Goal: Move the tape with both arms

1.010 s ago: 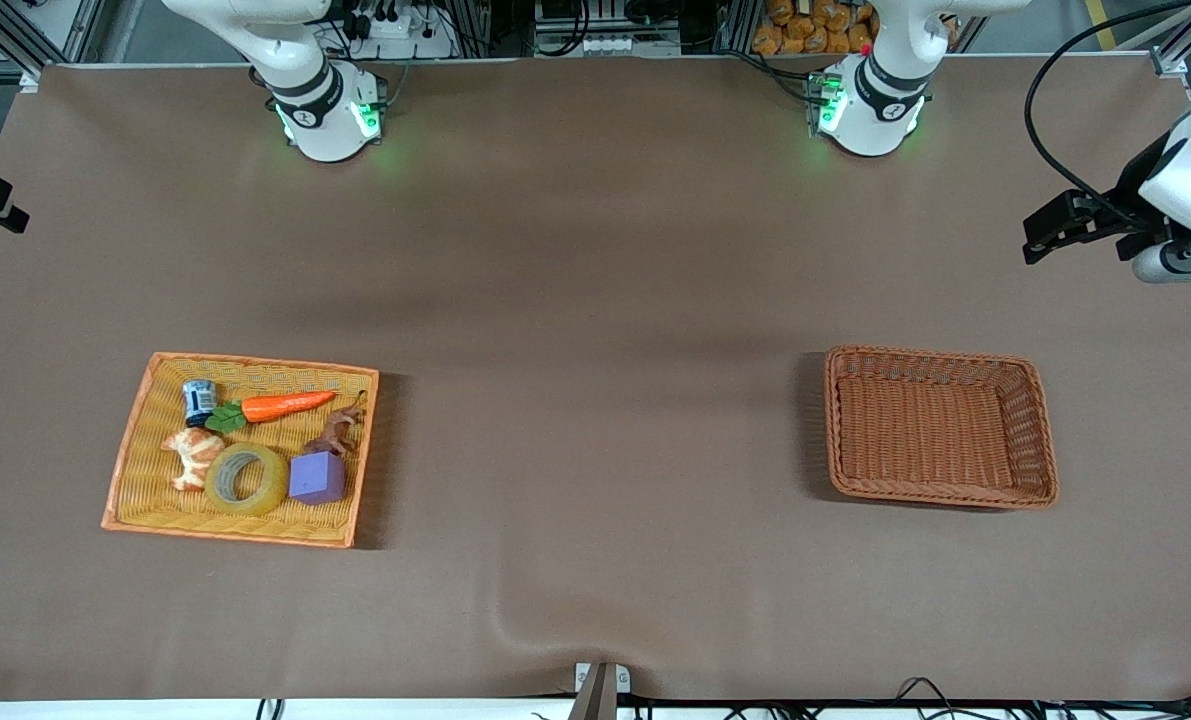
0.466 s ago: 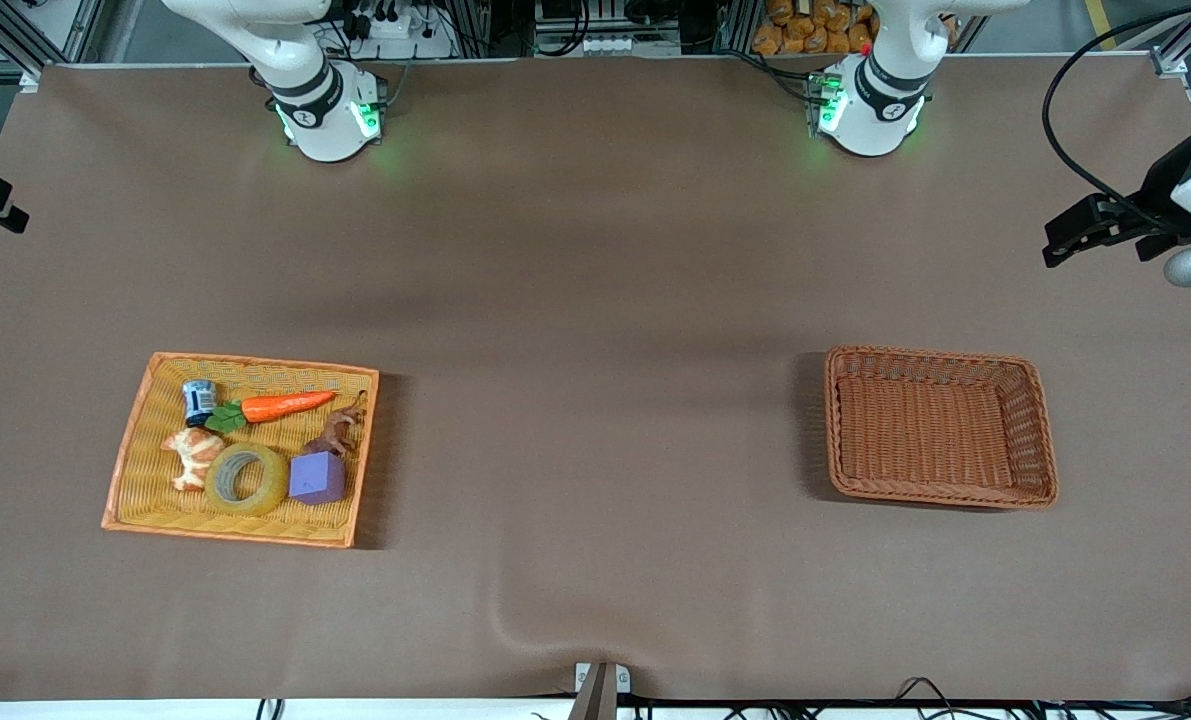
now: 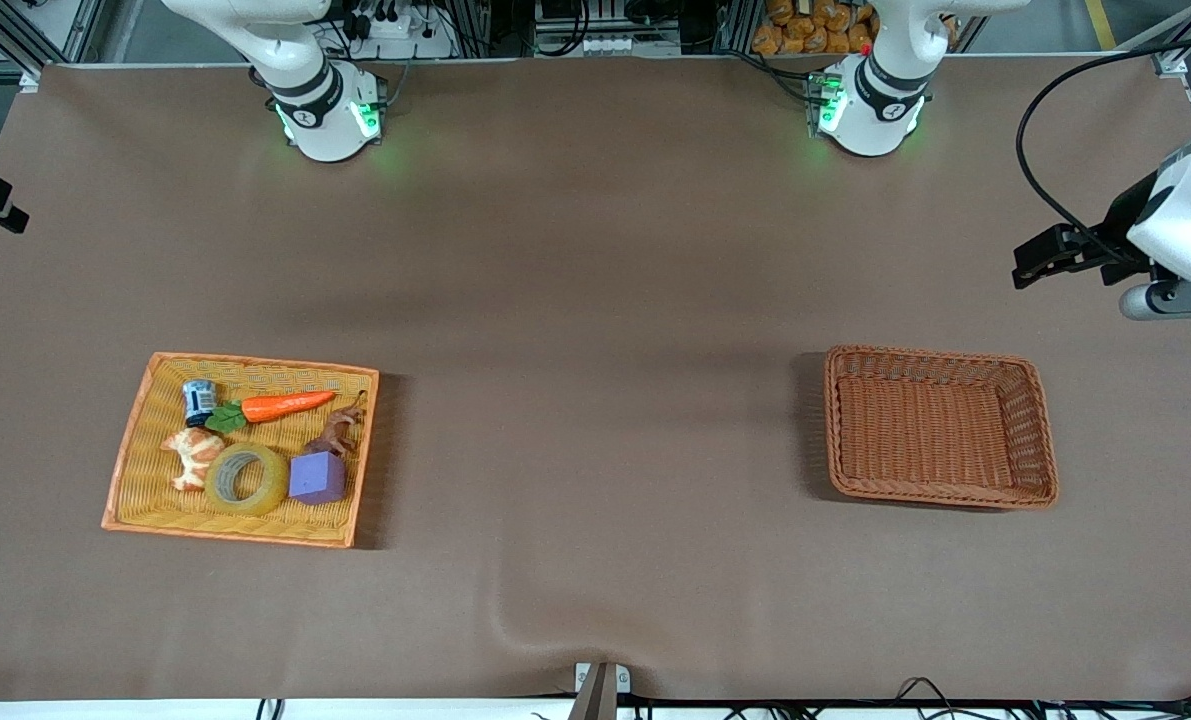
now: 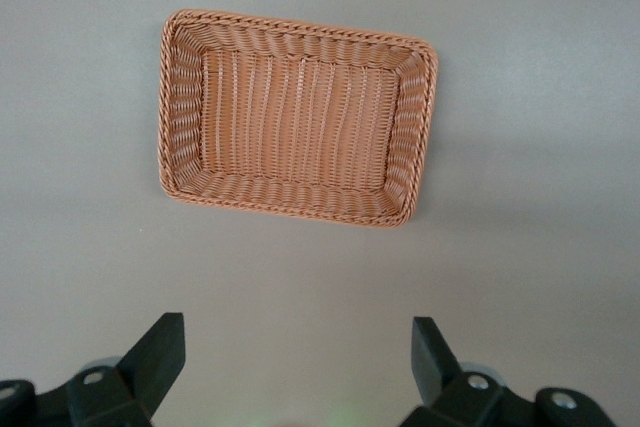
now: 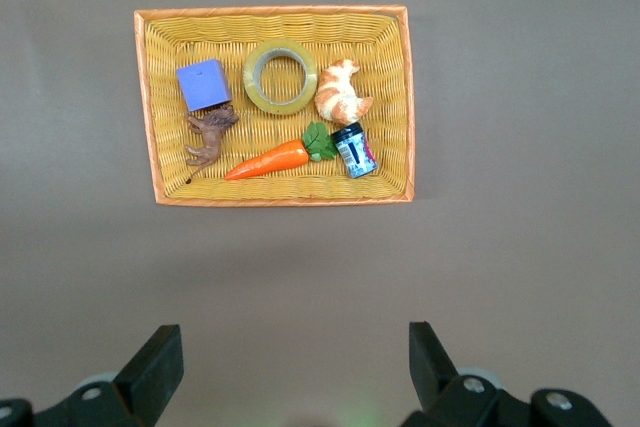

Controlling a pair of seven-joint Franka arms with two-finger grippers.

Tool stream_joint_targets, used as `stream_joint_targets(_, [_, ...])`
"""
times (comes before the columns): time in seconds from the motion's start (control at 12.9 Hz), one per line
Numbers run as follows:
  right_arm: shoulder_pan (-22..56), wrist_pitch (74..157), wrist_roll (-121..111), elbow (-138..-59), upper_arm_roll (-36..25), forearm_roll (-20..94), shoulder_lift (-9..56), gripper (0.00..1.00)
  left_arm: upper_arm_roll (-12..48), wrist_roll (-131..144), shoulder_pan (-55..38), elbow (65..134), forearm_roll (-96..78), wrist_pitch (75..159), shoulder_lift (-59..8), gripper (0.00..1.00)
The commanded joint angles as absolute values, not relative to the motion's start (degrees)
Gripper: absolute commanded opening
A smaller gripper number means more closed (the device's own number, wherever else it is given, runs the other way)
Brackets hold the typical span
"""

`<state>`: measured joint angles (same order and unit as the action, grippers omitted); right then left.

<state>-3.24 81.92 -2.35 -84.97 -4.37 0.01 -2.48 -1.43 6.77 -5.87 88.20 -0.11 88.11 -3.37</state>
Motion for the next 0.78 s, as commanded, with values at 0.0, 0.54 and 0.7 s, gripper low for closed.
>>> stream_joint_targets(0.0, [-3.8,81.7,-2.4,-84.0,-4.0,0.4,-2.1,1.00,-1.5,6.9,-5.8,87.1,-1.2,88.8,-3.5,1.00])
stream_joint_targets(0.54, [-3.8,81.7,-2.4,-84.0,-4.0,0.4,-2.0,1.00,-1.5,6.7,-5.5,87.1,-1.3,89.0,-4.0,1.00])
stream_joint_targets(0.7, [-3.7,81.6,-2.5,-84.0,-4.0,0.6,-2.0,1.00,-1.5,6.7,-5.4,87.1,-1.3,89.1,-4.0,1.00])
